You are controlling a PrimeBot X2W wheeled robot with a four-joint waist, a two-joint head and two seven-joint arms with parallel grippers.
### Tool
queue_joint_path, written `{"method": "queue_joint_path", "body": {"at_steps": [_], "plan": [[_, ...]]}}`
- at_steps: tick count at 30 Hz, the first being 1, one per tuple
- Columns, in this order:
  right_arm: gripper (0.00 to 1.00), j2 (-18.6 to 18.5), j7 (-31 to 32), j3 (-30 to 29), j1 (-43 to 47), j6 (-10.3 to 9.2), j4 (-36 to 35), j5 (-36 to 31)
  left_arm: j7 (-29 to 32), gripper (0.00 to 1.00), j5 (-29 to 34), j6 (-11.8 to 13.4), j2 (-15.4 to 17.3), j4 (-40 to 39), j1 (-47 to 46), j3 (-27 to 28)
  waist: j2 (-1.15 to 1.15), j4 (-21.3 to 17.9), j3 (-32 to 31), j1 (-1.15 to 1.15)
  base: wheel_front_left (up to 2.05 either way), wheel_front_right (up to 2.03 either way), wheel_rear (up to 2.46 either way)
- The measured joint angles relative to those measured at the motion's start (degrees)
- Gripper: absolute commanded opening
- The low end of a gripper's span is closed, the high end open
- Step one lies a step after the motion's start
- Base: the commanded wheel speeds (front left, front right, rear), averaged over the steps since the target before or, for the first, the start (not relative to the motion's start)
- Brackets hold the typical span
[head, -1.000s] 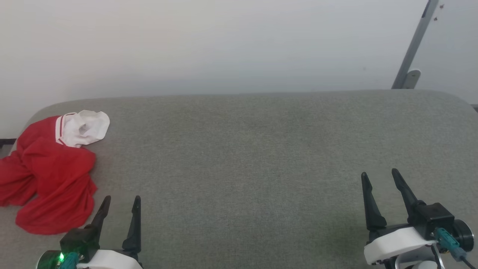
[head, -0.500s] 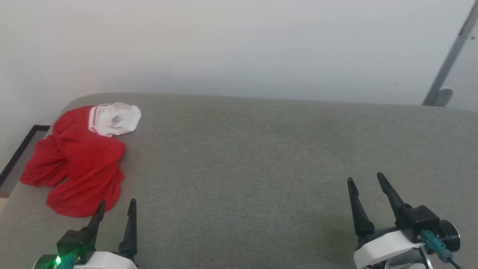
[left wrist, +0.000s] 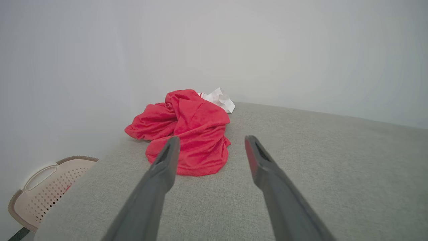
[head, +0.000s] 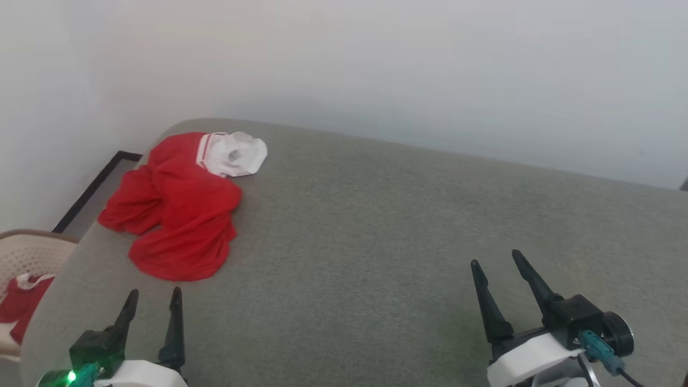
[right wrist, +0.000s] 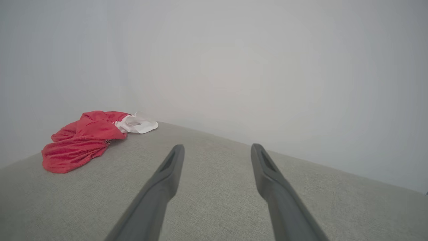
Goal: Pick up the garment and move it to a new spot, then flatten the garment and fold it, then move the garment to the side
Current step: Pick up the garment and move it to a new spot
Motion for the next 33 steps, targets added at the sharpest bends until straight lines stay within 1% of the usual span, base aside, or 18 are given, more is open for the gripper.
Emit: {"method": "queue_joint_path", "body": {"at_steps": [7,14,22,33], "plan": [[1.0,0.01,0.0,1.75,-0.41,0.0,0.35,0.62,0.01,1.0,-0.13,0.0,0.0,0.77,-0.11,0.26,0.0,3.4,-0.27,0.0,0.0,0.0,0.0],[1.0,-0.01,0.0,1.88,-0.41,0.0,0.46,1.18,0.01,1.0,-0.42,0.0,-0.07,1.32,-0.18,0.48,0.0,5.58,-0.33,0.0,0.0,0.0,0.0],[1.0,-0.01,0.0,1.77,-0.41,0.0,0.32,1.25,0.0,1.0,-1.01,0.0,-0.03,2.03,-0.8,0.66,0.0,6.88,0.11,0.0,0.0,0.0,0.0],[1.0,-0.01,0.0,1.62,-0.41,0.0,-0.02,1.01,0.01,1.0,-1.78,0.0,0.19,2.86,-1.31,0.49,0.0,7.26,0.77,0.0,0.0,0.0,0.0]]}}
